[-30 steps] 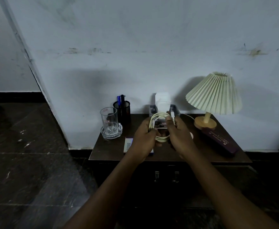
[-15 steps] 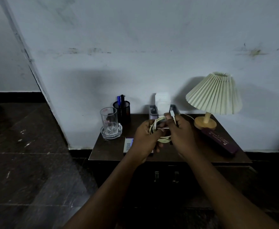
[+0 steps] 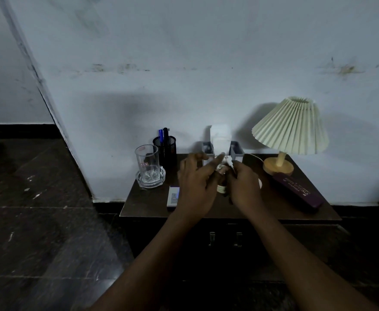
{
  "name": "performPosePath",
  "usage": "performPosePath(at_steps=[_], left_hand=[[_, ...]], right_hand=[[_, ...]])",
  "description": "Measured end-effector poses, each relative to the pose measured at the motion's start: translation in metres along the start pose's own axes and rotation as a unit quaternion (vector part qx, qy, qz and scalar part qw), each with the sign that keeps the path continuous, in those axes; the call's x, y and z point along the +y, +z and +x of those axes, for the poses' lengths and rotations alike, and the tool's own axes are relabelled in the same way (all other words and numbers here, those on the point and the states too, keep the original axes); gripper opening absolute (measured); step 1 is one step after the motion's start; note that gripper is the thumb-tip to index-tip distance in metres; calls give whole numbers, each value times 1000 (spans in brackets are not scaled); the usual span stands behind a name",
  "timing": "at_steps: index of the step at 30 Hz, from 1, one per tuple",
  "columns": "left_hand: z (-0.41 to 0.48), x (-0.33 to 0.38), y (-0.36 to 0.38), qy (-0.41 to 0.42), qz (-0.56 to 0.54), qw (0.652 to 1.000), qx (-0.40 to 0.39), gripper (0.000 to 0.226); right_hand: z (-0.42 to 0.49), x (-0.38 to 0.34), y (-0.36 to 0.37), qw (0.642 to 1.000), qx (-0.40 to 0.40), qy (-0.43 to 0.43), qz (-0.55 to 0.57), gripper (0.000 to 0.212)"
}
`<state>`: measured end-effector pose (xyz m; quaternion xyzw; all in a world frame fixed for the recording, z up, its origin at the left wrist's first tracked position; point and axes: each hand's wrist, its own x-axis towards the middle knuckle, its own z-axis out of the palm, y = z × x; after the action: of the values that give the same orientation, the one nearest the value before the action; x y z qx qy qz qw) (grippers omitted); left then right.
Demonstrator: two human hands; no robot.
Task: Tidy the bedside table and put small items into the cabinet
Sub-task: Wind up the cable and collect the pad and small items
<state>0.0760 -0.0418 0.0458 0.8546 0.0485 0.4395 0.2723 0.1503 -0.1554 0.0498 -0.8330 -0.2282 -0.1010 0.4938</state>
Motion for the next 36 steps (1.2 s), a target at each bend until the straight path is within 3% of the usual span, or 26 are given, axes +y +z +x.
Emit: performPosePath(at_steps=[2, 4, 6, 8, 11, 14, 16, 21, 25, 29, 33, 36], left_hand=[[5, 2, -2, -73, -139, 987, -22, 31], [7, 1, -7, -161, -289, 944, 1, 26], [8, 0, -10, -230, -352, 906, 41, 20], [7, -1, -9, -289, -388, 872, 80, 20], [9, 2, -6, -349, -475, 798, 126, 15], [13, 1, -8, -380, -563, 719, 143, 13], [14, 1, -9, -397, -589, 691, 133, 13], [14, -4, -4, -450, -569, 688, 25, 18], [14, -6, -7, -501, -593, 629, -38, 13], [17, 1, -8, -532, -595, 596, -89, 27], [21, 8, -12, -555, -558, 594, -169, 30], [20, 11, -8, -569, -525, 610, -168, 27]], right_hand=[[2, 2, -1, 1000, -21, 7, -20, 21], [8, 4, -3, 998, -24, 15, -47, 19], [14, 6, -5, 998, -12, 33, -57, 18], [13, 5, -4, 997, 2, 65, 50, 20], [7, 1, -1, 957, -7, 92, 275, 19], [4, -2, -1, 927, -28, 87, 364, 18], [5, -3, -1, 919, -23, 97, 382, 25], [7, -5, -8, 873, -85, 187, 442, 33], [10, -2, -10, 844, -117, 236, 467, 26], [10, -3, -4, 842, -117, 252, 463, 32], [13, -1, -1, 773, -119, 320, 534, 36], [15, 1, 1, 804, -98, 315, 494, 32]])
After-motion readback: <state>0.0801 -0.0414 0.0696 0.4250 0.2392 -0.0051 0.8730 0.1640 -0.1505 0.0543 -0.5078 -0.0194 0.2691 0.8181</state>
